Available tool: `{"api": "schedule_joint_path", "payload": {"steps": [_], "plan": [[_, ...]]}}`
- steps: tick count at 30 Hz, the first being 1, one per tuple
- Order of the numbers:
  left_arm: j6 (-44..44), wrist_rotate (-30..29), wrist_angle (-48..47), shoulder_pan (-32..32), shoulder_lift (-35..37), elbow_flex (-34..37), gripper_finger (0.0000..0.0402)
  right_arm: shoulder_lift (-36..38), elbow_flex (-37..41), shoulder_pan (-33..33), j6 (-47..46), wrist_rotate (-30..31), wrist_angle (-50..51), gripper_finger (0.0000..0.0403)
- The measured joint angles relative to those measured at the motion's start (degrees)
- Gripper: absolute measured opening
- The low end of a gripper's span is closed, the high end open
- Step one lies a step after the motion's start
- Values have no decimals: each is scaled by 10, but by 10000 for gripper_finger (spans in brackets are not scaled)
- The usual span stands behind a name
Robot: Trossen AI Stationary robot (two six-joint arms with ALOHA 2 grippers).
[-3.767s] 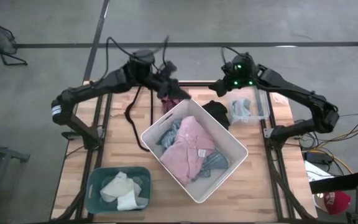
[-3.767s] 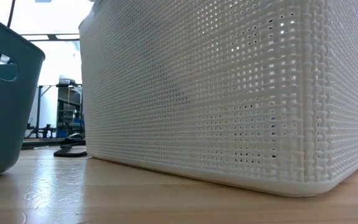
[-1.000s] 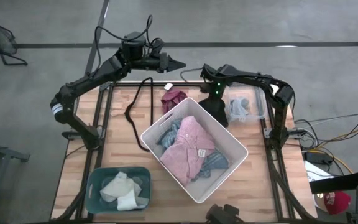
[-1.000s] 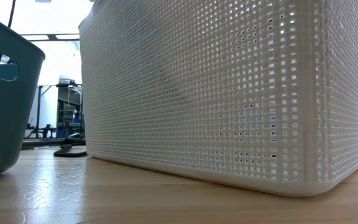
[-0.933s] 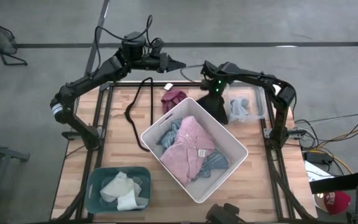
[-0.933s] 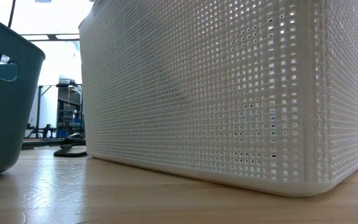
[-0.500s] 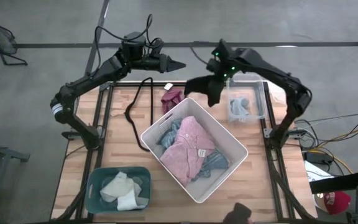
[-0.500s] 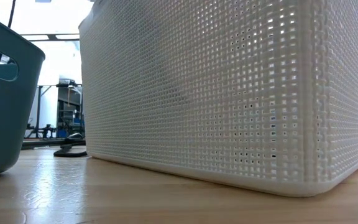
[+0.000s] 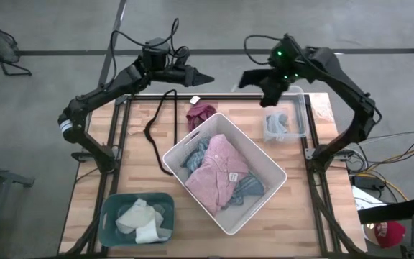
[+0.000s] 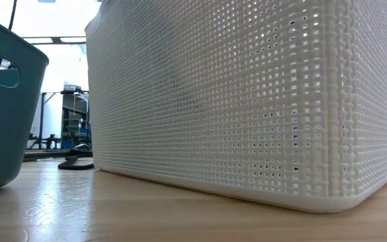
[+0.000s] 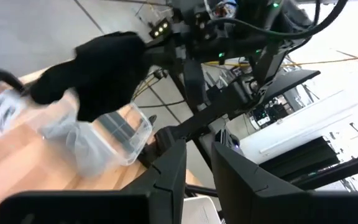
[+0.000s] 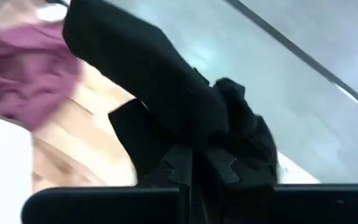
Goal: Pick & Place Cloths
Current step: Put the black shorts into the transparent bin, then put the red shorts into the transparent bin
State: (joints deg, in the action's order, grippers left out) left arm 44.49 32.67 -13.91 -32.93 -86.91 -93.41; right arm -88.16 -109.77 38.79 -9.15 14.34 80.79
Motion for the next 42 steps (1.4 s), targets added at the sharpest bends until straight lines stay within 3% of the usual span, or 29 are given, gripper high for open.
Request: {"api": "schedule_joint_path", "payload": {"steps": [5, 19, 30, 34, 42], "plan": [[-6, 4, -30, 5, 0, 0, 81, 18, 30, 0, -77, 64, 64, 8], [-63, 21, -72, 33, 1, 0, 81, 25, 262, 12, -136, 68, 32, 19], [-29, 10, -86, 39, 1, 3, 81, 31, 290, 6, -119, 25, 25, 155], [-6, 46, -88, 39, 7, 6, 81, 49, 274, -17, -72, 23, 22, 202], [19, 25, -65, 26, 44, -26, 81, 123, 257, -54, -9, 22, -73, 250]]}}
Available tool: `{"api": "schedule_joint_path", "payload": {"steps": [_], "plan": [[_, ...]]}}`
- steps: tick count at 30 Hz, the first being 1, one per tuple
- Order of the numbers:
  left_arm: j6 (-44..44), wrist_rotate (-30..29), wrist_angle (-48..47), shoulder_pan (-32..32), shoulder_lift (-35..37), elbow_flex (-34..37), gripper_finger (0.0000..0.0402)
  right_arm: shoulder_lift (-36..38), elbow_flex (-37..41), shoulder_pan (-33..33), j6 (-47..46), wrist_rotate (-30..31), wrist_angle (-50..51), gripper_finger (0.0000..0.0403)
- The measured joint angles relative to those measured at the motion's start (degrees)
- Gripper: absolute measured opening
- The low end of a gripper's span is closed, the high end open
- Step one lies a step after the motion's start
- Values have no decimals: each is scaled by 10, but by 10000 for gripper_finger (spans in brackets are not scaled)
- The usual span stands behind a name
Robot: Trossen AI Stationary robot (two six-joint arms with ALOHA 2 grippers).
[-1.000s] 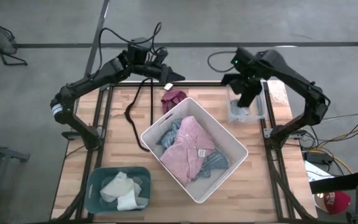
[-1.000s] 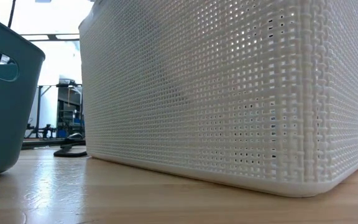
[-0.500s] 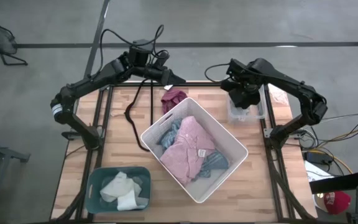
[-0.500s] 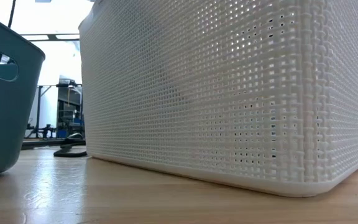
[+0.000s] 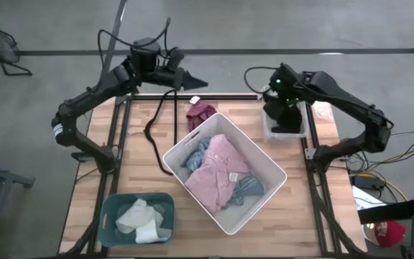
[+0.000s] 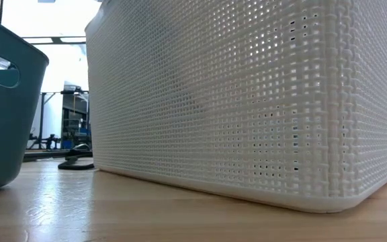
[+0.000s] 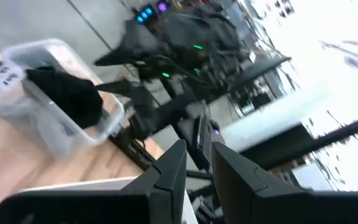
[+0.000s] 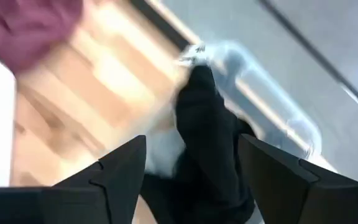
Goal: Pick & Place Cloths
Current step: Put the red shorts into the transparent bin
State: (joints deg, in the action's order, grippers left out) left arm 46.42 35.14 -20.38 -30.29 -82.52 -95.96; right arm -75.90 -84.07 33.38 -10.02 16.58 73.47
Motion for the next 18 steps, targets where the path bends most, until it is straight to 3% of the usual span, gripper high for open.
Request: {"api": "schedule_joint_path", "payload": {"steps": [4, 12, 15, 18], "plan": [[-3, -48, -2, -5, 2, -12, 81, 33, 6, -2, 2, -1, -43, 264], [-13, -211, -25, -8, -4, -3, 81, 65, 8, -2, 26, -1, -88, 286], [-9, -209, -56, -30, -13, -3, 81, 64, 9, -2, 28, -1, -88, 292], [-18, -168, -78, -66, -31, -3, 81, 63, 15, -1, 17, 0, -97, 297]]}}
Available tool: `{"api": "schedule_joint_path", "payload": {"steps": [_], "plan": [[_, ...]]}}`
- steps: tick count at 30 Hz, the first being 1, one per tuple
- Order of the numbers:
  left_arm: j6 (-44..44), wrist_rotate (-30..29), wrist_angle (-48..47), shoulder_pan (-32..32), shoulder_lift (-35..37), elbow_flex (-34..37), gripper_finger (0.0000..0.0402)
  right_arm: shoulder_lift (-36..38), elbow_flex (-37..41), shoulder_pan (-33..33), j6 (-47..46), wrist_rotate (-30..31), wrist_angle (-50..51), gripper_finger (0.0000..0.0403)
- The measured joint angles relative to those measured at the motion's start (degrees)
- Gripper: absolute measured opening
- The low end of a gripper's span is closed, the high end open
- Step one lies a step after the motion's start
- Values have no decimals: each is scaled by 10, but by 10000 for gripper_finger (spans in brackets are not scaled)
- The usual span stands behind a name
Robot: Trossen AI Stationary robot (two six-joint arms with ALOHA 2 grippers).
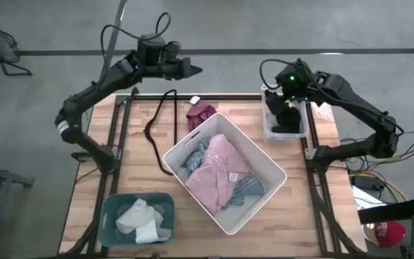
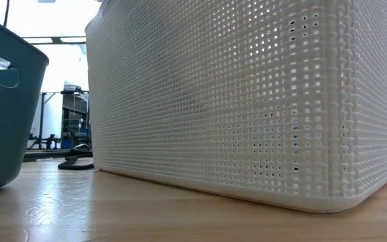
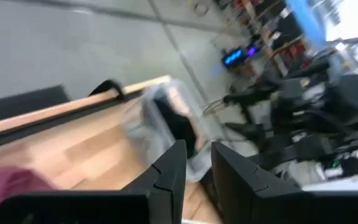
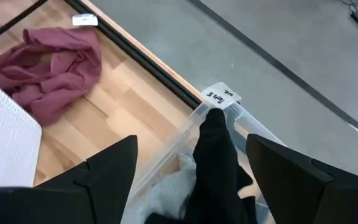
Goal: Pick & Place Cloths
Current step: Put the red shorts into the transparent bin
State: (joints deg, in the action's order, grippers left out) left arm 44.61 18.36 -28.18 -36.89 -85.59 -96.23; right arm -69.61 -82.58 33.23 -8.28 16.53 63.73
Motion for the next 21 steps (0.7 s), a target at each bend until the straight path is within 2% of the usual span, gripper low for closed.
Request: {"api": "schedule_joint_path", "payload": {"steps": [6, 12, 16, 21], "plan": [[-101, 113, -72, -67, -55, 0, 112, -12, 43, 0, -16, 0, -15, 302], [-225, 106, -172, -132, -111, 0, 190, -18, 116, 0, -81, -1, -14, 290], [-321, 107, -231, -139, -153, 0, 233, -18, 166, 0, -127, -12, -10, 277], [-401, 108, -271, -135, -211, 1, 254, -17, 211, 0, -157, -90, -8, 262]]}}
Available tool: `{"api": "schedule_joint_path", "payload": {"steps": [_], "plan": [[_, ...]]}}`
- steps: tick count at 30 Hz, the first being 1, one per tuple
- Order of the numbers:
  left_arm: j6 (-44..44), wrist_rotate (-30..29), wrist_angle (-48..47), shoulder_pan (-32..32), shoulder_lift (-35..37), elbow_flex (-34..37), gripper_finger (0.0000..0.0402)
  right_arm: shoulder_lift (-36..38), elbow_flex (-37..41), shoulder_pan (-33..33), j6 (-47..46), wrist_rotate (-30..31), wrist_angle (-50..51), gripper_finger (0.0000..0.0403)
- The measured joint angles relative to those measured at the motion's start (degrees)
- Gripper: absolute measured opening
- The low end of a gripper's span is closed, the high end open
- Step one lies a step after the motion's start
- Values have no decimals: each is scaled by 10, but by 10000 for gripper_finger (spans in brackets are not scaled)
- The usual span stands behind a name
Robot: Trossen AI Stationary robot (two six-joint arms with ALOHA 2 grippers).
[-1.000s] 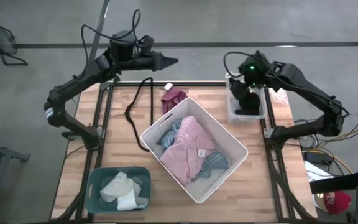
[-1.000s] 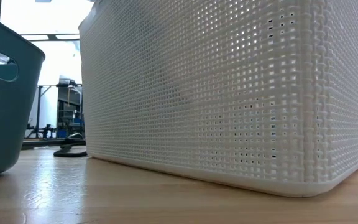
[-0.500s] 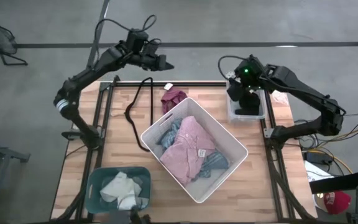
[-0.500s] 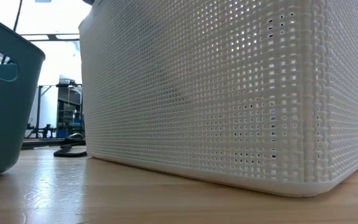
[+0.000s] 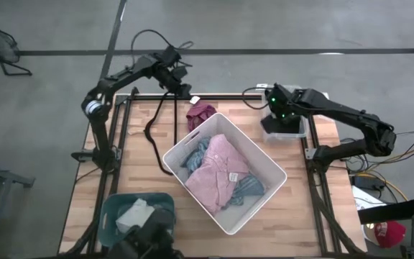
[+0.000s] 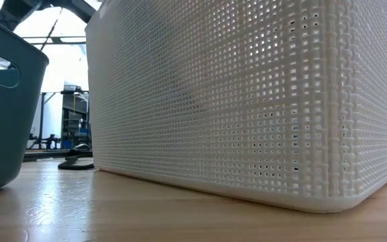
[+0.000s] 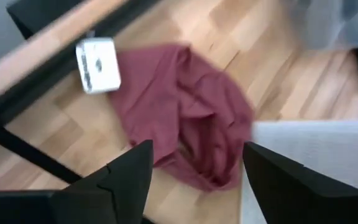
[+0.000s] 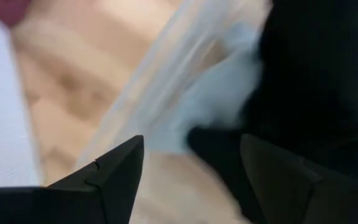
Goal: Pick & Place Cloths
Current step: Put the red shorts into the transparent bin
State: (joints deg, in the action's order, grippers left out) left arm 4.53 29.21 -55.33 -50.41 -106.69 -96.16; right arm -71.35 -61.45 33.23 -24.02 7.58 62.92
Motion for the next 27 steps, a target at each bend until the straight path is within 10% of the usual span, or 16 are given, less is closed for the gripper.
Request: {"api": "schedule_joint_path", "payload": {"steps": [27], "plan": [[-73, -34, 48, 40, -91, 47, 248, -1, -11, 0, -163, -59, 7, 253]]}}
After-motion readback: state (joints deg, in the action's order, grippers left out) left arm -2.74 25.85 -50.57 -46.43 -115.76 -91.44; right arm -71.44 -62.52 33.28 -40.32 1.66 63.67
